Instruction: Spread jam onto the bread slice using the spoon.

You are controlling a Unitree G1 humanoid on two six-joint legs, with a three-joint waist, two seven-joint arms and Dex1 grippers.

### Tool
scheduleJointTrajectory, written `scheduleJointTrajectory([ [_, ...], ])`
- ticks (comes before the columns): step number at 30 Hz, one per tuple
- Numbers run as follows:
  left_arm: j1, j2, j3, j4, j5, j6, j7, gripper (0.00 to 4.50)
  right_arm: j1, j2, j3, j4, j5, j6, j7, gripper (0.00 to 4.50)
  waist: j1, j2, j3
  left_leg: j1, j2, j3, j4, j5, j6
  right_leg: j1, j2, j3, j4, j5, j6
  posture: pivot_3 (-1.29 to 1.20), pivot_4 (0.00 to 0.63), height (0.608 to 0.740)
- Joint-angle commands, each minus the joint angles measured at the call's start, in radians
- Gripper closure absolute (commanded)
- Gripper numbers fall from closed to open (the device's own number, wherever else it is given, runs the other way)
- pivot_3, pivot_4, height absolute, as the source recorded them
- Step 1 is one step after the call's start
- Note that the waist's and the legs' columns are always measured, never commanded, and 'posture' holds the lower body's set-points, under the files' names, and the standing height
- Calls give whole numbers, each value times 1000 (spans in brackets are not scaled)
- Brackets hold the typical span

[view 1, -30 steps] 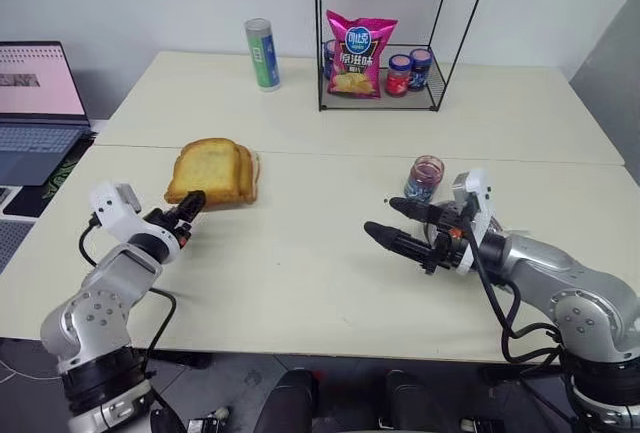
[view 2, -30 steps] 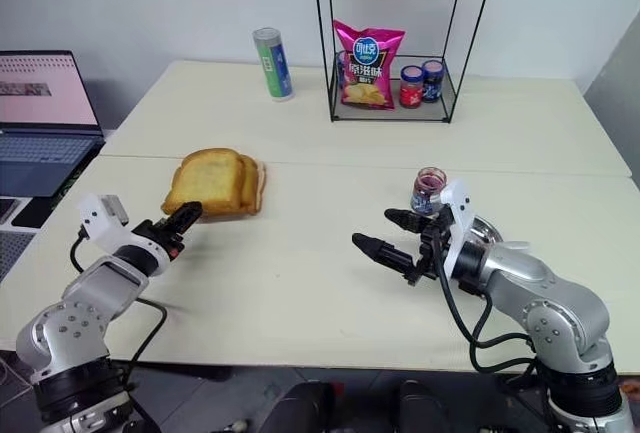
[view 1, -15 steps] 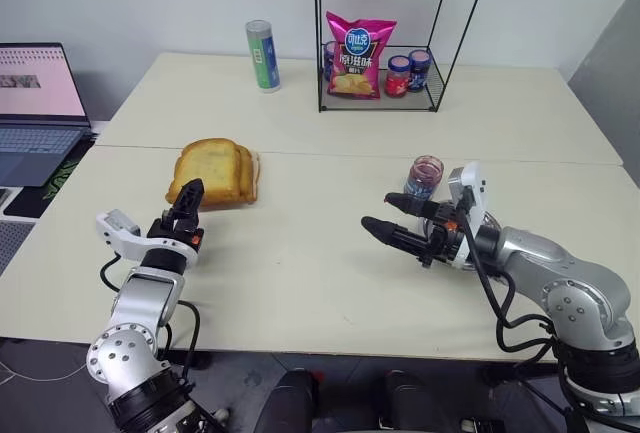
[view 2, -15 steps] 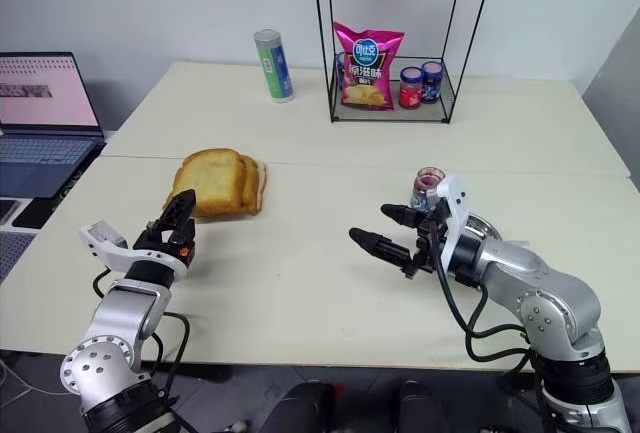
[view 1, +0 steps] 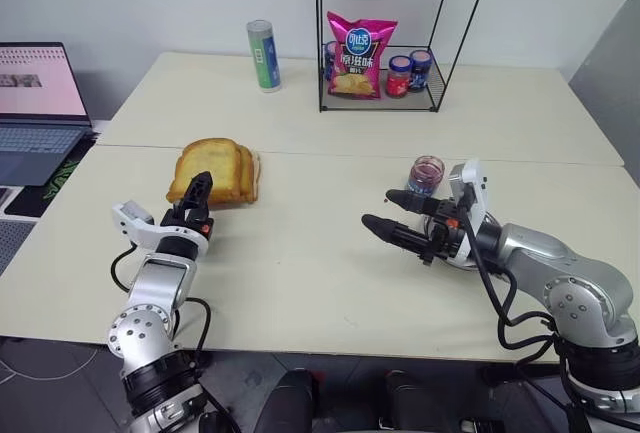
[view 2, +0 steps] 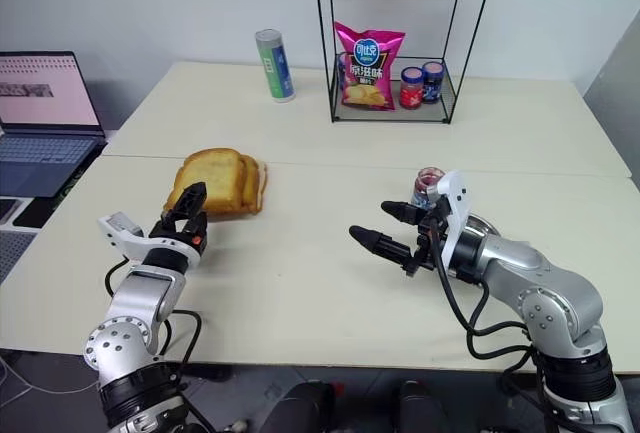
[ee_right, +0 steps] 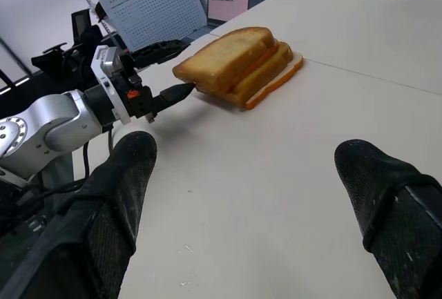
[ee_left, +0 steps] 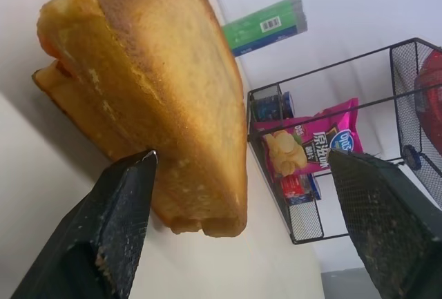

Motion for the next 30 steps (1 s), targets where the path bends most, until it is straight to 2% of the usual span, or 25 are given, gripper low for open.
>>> scheduleJointTrajectory([
  [1,-13,14,-4,1,-12,-20,-2,401,1,-5,-26,-40,4,-9,-5,0,0,0,0,0,0,0,0,0,0,0,0,0,0,0,0,0,150,740],
  [10,-41,42,6,21,-18,-50,-38,401,4,-2,-26,-41,3,-14,-12,0,0,0,0,0,0,0,0,0,0,0,0,0,0,0,0,0,150,740],
  [11,-46,47,7,32,-17,-52,-39,762,6,-2,-25,-43,1,-15,-13,0,0,0,0,0,0,0,0,0,0,0,0,0,0,0,0,0,150,740],
  [12,-49,52,8,44,-16,-54,-46,852,6,-1,-25,-44,2,-15,-14,0,0,0,0,0,0,0,0,0,0,0,0,0,0,0,0,0,150,740],
  [18,-55,55,5,80,-10,-62,-64,2142,8,-1,-26,-47,2,-17,-19,0,0,0,0,0,0,0,0,0,0,0,0,0,0,0,0,0,150,740],
  [30,-61,66,8,96,-17,-60,-85,4382,13,3,-29,-58,9,-13,-33,0,0,0,0,0,0,0,0,0,0,0,0,0,0,0,0,0,150,740],
])
